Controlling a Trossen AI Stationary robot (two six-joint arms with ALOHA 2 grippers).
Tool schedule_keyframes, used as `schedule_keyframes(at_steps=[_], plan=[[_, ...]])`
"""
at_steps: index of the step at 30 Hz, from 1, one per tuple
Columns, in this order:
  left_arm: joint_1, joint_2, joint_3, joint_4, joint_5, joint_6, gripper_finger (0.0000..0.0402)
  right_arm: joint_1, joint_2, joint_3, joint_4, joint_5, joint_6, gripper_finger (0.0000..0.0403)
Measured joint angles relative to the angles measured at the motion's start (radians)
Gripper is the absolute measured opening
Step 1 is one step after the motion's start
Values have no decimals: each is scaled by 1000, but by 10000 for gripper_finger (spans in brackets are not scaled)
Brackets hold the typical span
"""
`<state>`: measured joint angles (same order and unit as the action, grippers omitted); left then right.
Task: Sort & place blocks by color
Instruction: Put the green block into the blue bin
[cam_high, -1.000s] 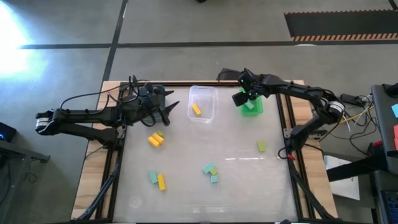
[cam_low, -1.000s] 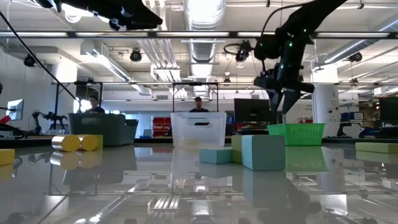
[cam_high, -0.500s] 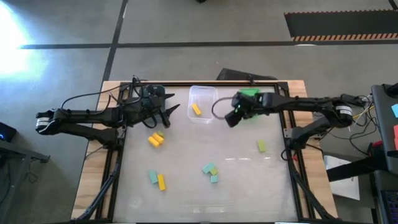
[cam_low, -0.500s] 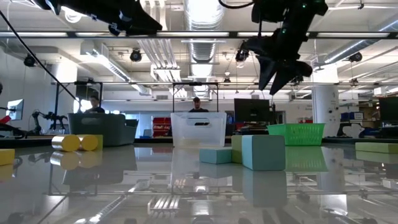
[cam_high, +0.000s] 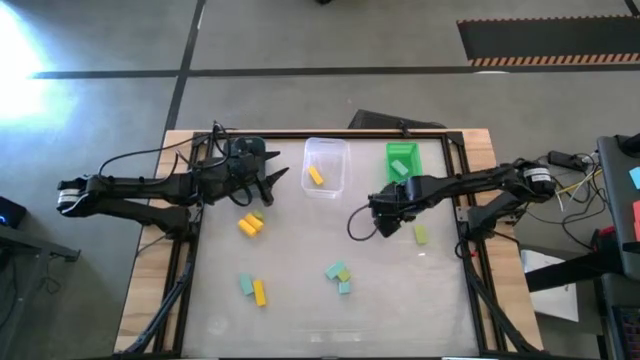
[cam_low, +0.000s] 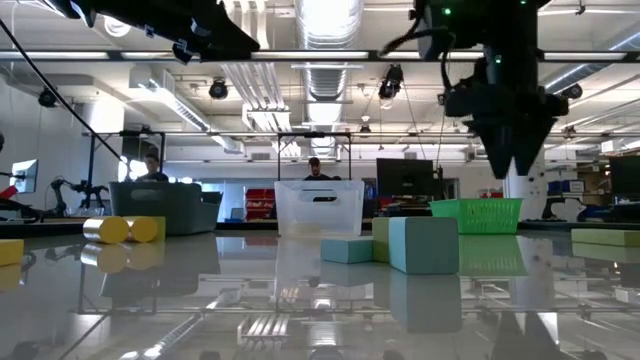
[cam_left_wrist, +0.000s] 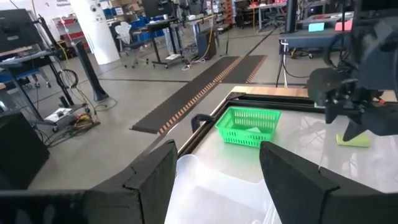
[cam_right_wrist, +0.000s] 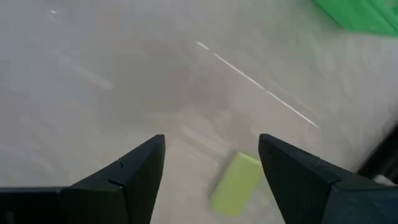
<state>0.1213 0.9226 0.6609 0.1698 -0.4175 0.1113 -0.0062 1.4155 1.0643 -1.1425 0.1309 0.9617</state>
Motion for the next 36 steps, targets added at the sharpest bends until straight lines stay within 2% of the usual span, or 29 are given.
schedule_keyframes(at_steps=[6,15,21,24,31,36], plan=[[0,-3,0,0,-2,3,214,38,-13,-98,-4,-18,117,258],[1,-2,-11,0,-1,2,214,99,-55,-251,6,-167,258,260],[1,-5,-6,8,-1,4,214,127,-59,-306,57,-160,303,260],[1,-7,-7,9,-1,2,214,127,-60,-339,146,-157,297,256],[1,-7,-9,10,0,0,214,127,-64,-424,292,-156,302,222],[1,-7,-9,10,0,0,214,129,-64,-428,323,-135,285,156]])
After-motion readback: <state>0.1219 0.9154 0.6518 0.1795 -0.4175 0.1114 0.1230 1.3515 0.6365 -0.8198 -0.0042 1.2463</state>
